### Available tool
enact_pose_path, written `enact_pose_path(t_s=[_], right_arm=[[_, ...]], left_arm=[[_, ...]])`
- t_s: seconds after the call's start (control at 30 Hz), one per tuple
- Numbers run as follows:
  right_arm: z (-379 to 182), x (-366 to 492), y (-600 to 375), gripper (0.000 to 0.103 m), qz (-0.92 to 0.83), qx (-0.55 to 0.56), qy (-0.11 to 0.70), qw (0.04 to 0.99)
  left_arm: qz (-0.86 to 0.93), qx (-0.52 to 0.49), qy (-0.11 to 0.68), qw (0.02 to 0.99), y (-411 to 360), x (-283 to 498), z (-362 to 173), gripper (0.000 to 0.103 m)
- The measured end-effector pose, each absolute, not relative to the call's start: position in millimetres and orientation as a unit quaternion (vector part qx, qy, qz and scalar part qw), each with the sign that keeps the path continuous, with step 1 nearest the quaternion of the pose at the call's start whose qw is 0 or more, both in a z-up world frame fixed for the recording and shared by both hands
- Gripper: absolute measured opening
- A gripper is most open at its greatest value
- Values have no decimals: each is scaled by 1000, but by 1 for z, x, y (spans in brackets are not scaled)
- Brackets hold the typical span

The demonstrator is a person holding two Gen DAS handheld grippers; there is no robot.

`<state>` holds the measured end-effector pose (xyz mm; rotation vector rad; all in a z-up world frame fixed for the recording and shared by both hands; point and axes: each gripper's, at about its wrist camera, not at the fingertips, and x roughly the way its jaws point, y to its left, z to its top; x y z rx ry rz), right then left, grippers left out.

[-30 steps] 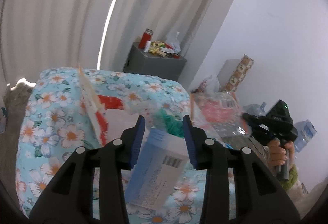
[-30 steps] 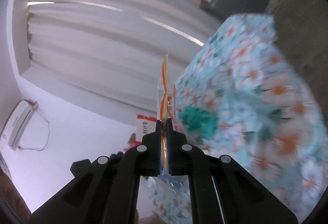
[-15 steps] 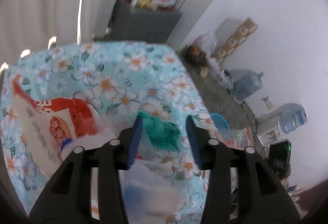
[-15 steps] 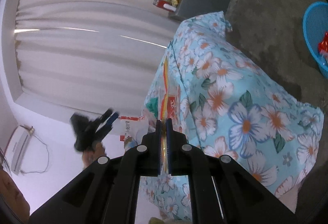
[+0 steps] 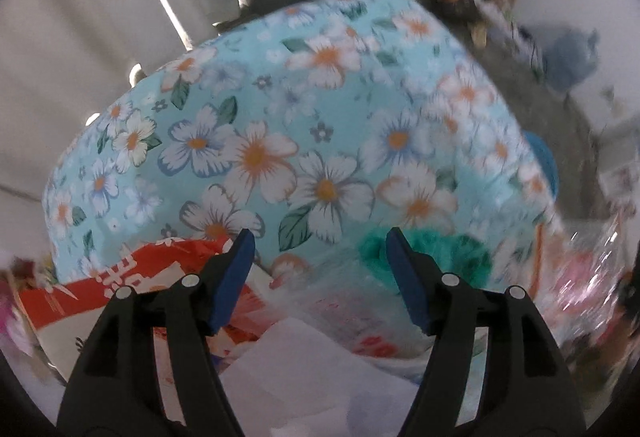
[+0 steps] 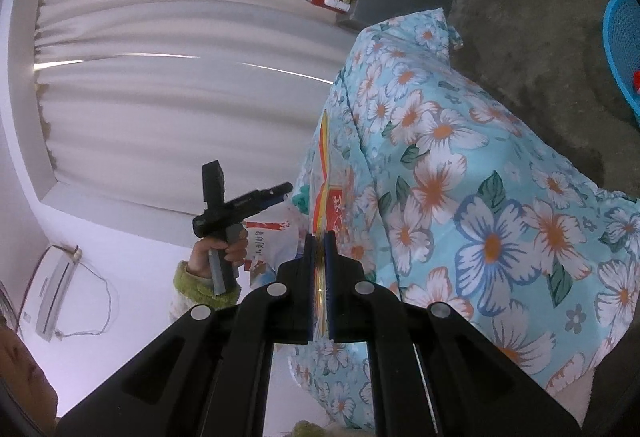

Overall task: Collect trash
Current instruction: 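Hold the plastic bag in the right tool while the left tool reaches toward the green cloth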

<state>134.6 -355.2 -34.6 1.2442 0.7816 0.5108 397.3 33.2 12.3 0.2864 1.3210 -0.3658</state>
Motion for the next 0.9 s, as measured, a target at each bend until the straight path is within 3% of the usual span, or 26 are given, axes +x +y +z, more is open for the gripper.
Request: enact_pose_path(t_s=[0.13,0.2,0.47,0.7,0.9], right_arm=[[-37,134,-356,5,230,565,351,711],[-38,134,-356,5,231,566,351,710],[-36,133,-355,5,231,565,349,711],[-35,132,-354,5,231,565,348,712],[-34,132,-353,5,229,567,345,712]], left_arm=[[-156,166,604,764,32,392,9,63],[-152,157,606,765,36,392,11,57],[-157,129,600,774,45,386,24,19],[-177,141,564,795,40,372,44,7],[-185,143,516,824,34,366,78,6]])
